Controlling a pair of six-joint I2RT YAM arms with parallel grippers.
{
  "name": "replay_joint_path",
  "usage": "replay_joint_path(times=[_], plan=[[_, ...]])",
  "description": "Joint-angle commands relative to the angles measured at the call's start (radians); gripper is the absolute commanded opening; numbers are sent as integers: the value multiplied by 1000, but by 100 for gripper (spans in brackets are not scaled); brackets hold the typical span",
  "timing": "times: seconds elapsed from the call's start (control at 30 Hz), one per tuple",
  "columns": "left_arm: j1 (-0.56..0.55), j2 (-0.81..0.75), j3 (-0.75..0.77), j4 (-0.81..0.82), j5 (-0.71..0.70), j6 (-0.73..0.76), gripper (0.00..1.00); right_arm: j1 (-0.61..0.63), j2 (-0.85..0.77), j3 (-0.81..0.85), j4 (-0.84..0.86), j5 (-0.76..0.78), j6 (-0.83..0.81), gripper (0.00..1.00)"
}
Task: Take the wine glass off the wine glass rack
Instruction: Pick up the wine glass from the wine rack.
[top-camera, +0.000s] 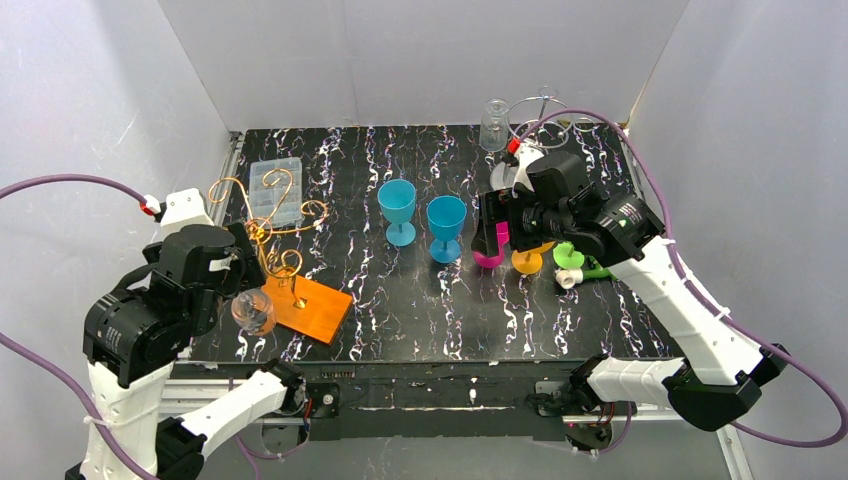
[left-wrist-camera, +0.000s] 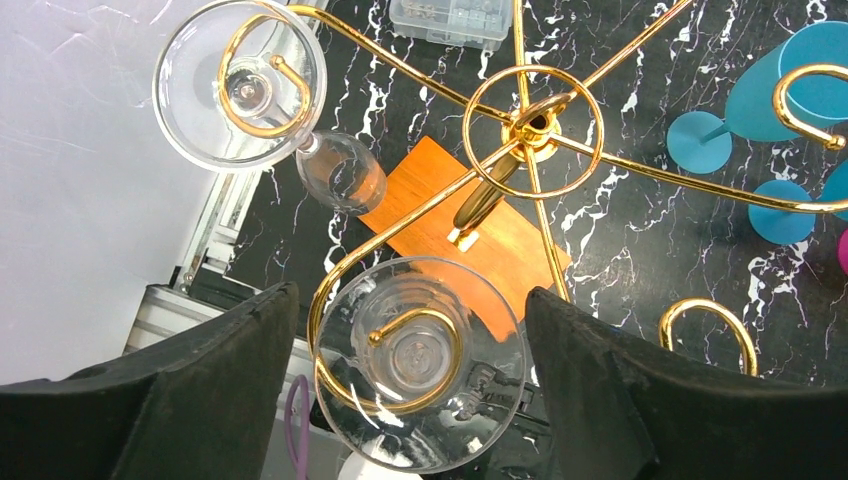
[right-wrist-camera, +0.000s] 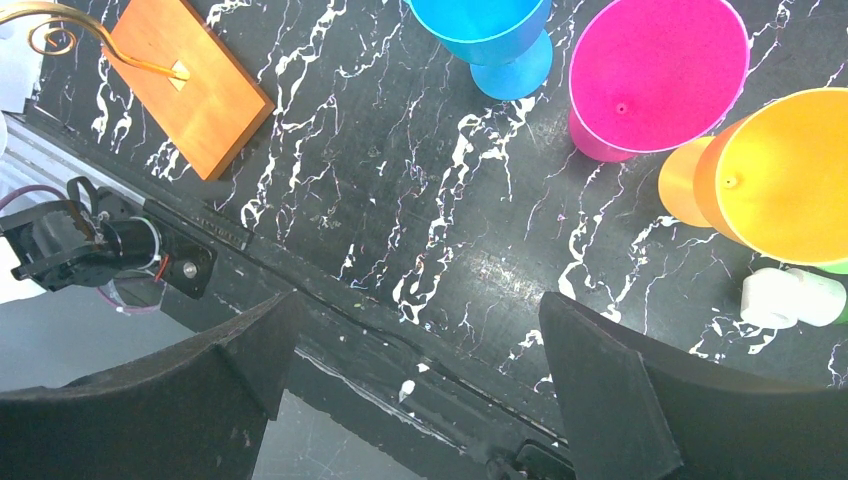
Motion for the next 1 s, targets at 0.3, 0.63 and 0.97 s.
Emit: replay_joint_path(times=[0.3,0.63,0.97], plan=[[3,-6,48,-193,0,10,60,7,15,54,20,2,-18,98],[4,0,99,-194,6,28,54,7,15,52,17,6,-18,99],[9,-20,58,-195,-49,24,51,7,10,42,20,4,-19,98]])
